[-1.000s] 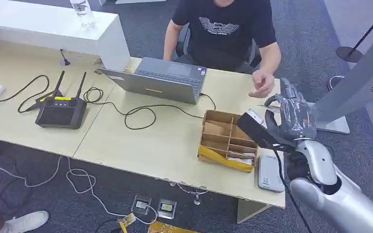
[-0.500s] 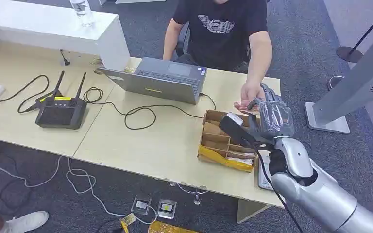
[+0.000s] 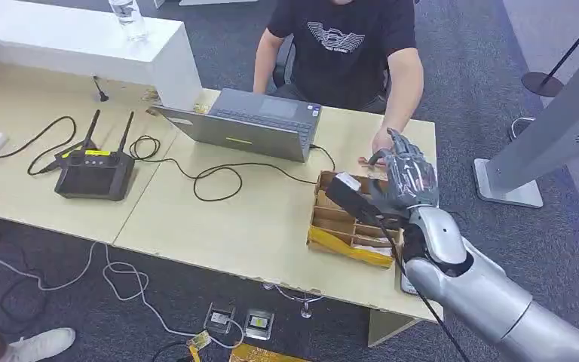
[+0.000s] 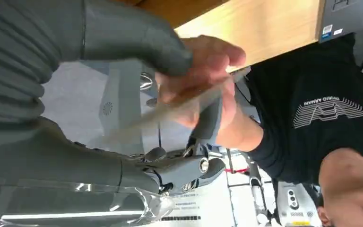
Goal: Pass the card to the sensor for recognition and then transmit it.
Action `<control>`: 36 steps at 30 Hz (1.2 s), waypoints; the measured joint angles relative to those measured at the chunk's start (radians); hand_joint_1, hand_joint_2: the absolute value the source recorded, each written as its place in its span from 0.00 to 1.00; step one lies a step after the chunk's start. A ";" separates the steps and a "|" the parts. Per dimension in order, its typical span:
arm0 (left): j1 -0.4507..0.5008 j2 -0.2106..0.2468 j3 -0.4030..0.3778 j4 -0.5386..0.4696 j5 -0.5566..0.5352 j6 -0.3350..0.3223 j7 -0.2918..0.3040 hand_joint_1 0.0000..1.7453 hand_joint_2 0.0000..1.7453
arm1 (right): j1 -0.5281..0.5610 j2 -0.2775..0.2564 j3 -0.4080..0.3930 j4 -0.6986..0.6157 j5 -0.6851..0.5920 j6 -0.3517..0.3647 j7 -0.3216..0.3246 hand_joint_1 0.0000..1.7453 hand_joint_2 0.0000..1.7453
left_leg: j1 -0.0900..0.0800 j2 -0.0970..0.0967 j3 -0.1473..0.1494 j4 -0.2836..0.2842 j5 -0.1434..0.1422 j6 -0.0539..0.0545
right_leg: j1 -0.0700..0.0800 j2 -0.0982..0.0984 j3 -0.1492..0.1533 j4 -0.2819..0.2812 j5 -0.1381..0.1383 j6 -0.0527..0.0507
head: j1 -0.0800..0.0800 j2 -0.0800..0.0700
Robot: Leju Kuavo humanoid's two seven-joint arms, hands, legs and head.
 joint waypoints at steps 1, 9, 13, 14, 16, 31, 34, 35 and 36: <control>0.000 0.000 0.000 0.000 -0.002 0.001 0.001 0.00 0.00 | 0.000 0.002 0.004 0.003 0.002 -0.004 -0.002 0.00 1.00 | 0.000 0.000 0.000 0.000 0.000 0.000 | 0.000 0.000 0.000 0.000 0.000 0.000 | 0.000 0.000; 0.000 0.004 -0.002 0.000 -0.021 0.011 0.034 0.00 0.00 | 0.000 0.012 0.022 0.028 0.059 -0.078 -0.007 0.00 0.00 | 0.000 0.000 0.000 0.000 0.000 0.000 | 0.000 0.000 0.000 0.000 0.000 0.000 | 0.000 0.000; 0.000 0.005 -0.008 0.000 -0.029 0.016 0.045 0.00 0.00 | 0.000 0.014 0.023 0.036 0.069 -0.082 -0.006 0.00 1.00 | 0.000 0.000 0.000 0.000 0.000 0.000 | 0.000 0.000 0.000 0.000 0.000 0.000 | 0.000 0.000; 0.000 0.005 -0.009 0.000 -0.030 0.017 0.045 0.00 0.00 | -0.001 0.014 0.024 0.037 0.070 -0.083 -0.006 0.00 1.00 | 0.000 0.000 0.000 0.000 0.000 0.000 | 0.000 0.000 0.000 0.000 0.000 0.000 | 0.000 0.000; 0.000 0.007 -0.016 -0.002 -0.035 0.018 0.045 0.00 0.00 | -0.001 0.014 0.029 0.038 0.070 -0.082 -0.008 0.00 1.00 | 0.000 0.000 0.000 0.000 0.000 0.000 | 0.000 0.001 0.000 0.000 0.000 0.000 | 0.000 0.000; 0.002 0.018 -0.022 -0.009 -0.017 0.019 0.055 0.00 0.00 | 0.080 -0.085 0.014 -0.112 0.085 -0.080 0.136 0.00 1.00 | 0.000 0.001 0.001 0.000 0.000 0.000 | 0.000 0.001 -0.001 0.000 0.000 0.000 | 0.000 0.000; 0.002 0.017 -0.022 -0.009 -0.016 0.021 0.068 0.00 0.00 | 0.111 -0.128 -0.002 -0.185 0.103 -0.049 0.175 0.00 1.00 | 0.000 0.002 0.001 0.000 0.000 0.000 | 0.000 0.002 -0.001 0.000 0.000 0.000 | 0.000 0.000; 0.002 0.017 -0.022 -0.009 -0.016 0.021 0.069 0.00 0.00 | 0.120 -0.143 -0.008 -0.205 0.109 -0.039 0.177 0.00 1.00 | 0.000 0.002 0.001 0.000 0.000 0.000 | 0.000 0.002 -0.001 0.000 0.000 0.000 | 0.000 0.000; 0.002 0.017 -0.022 -0.009 -0.017 0.021 0.071 0.00 0.00 | 0.131 -0.162 -0.016 -0.232 0.123 -0.017 0.179 0.00 1.00 | 0.000 0.002 0.001 0.000 0.000 0.000 | 0.000 0.002 -0.001 0.000 0.000 0.000 | 0.000 0.000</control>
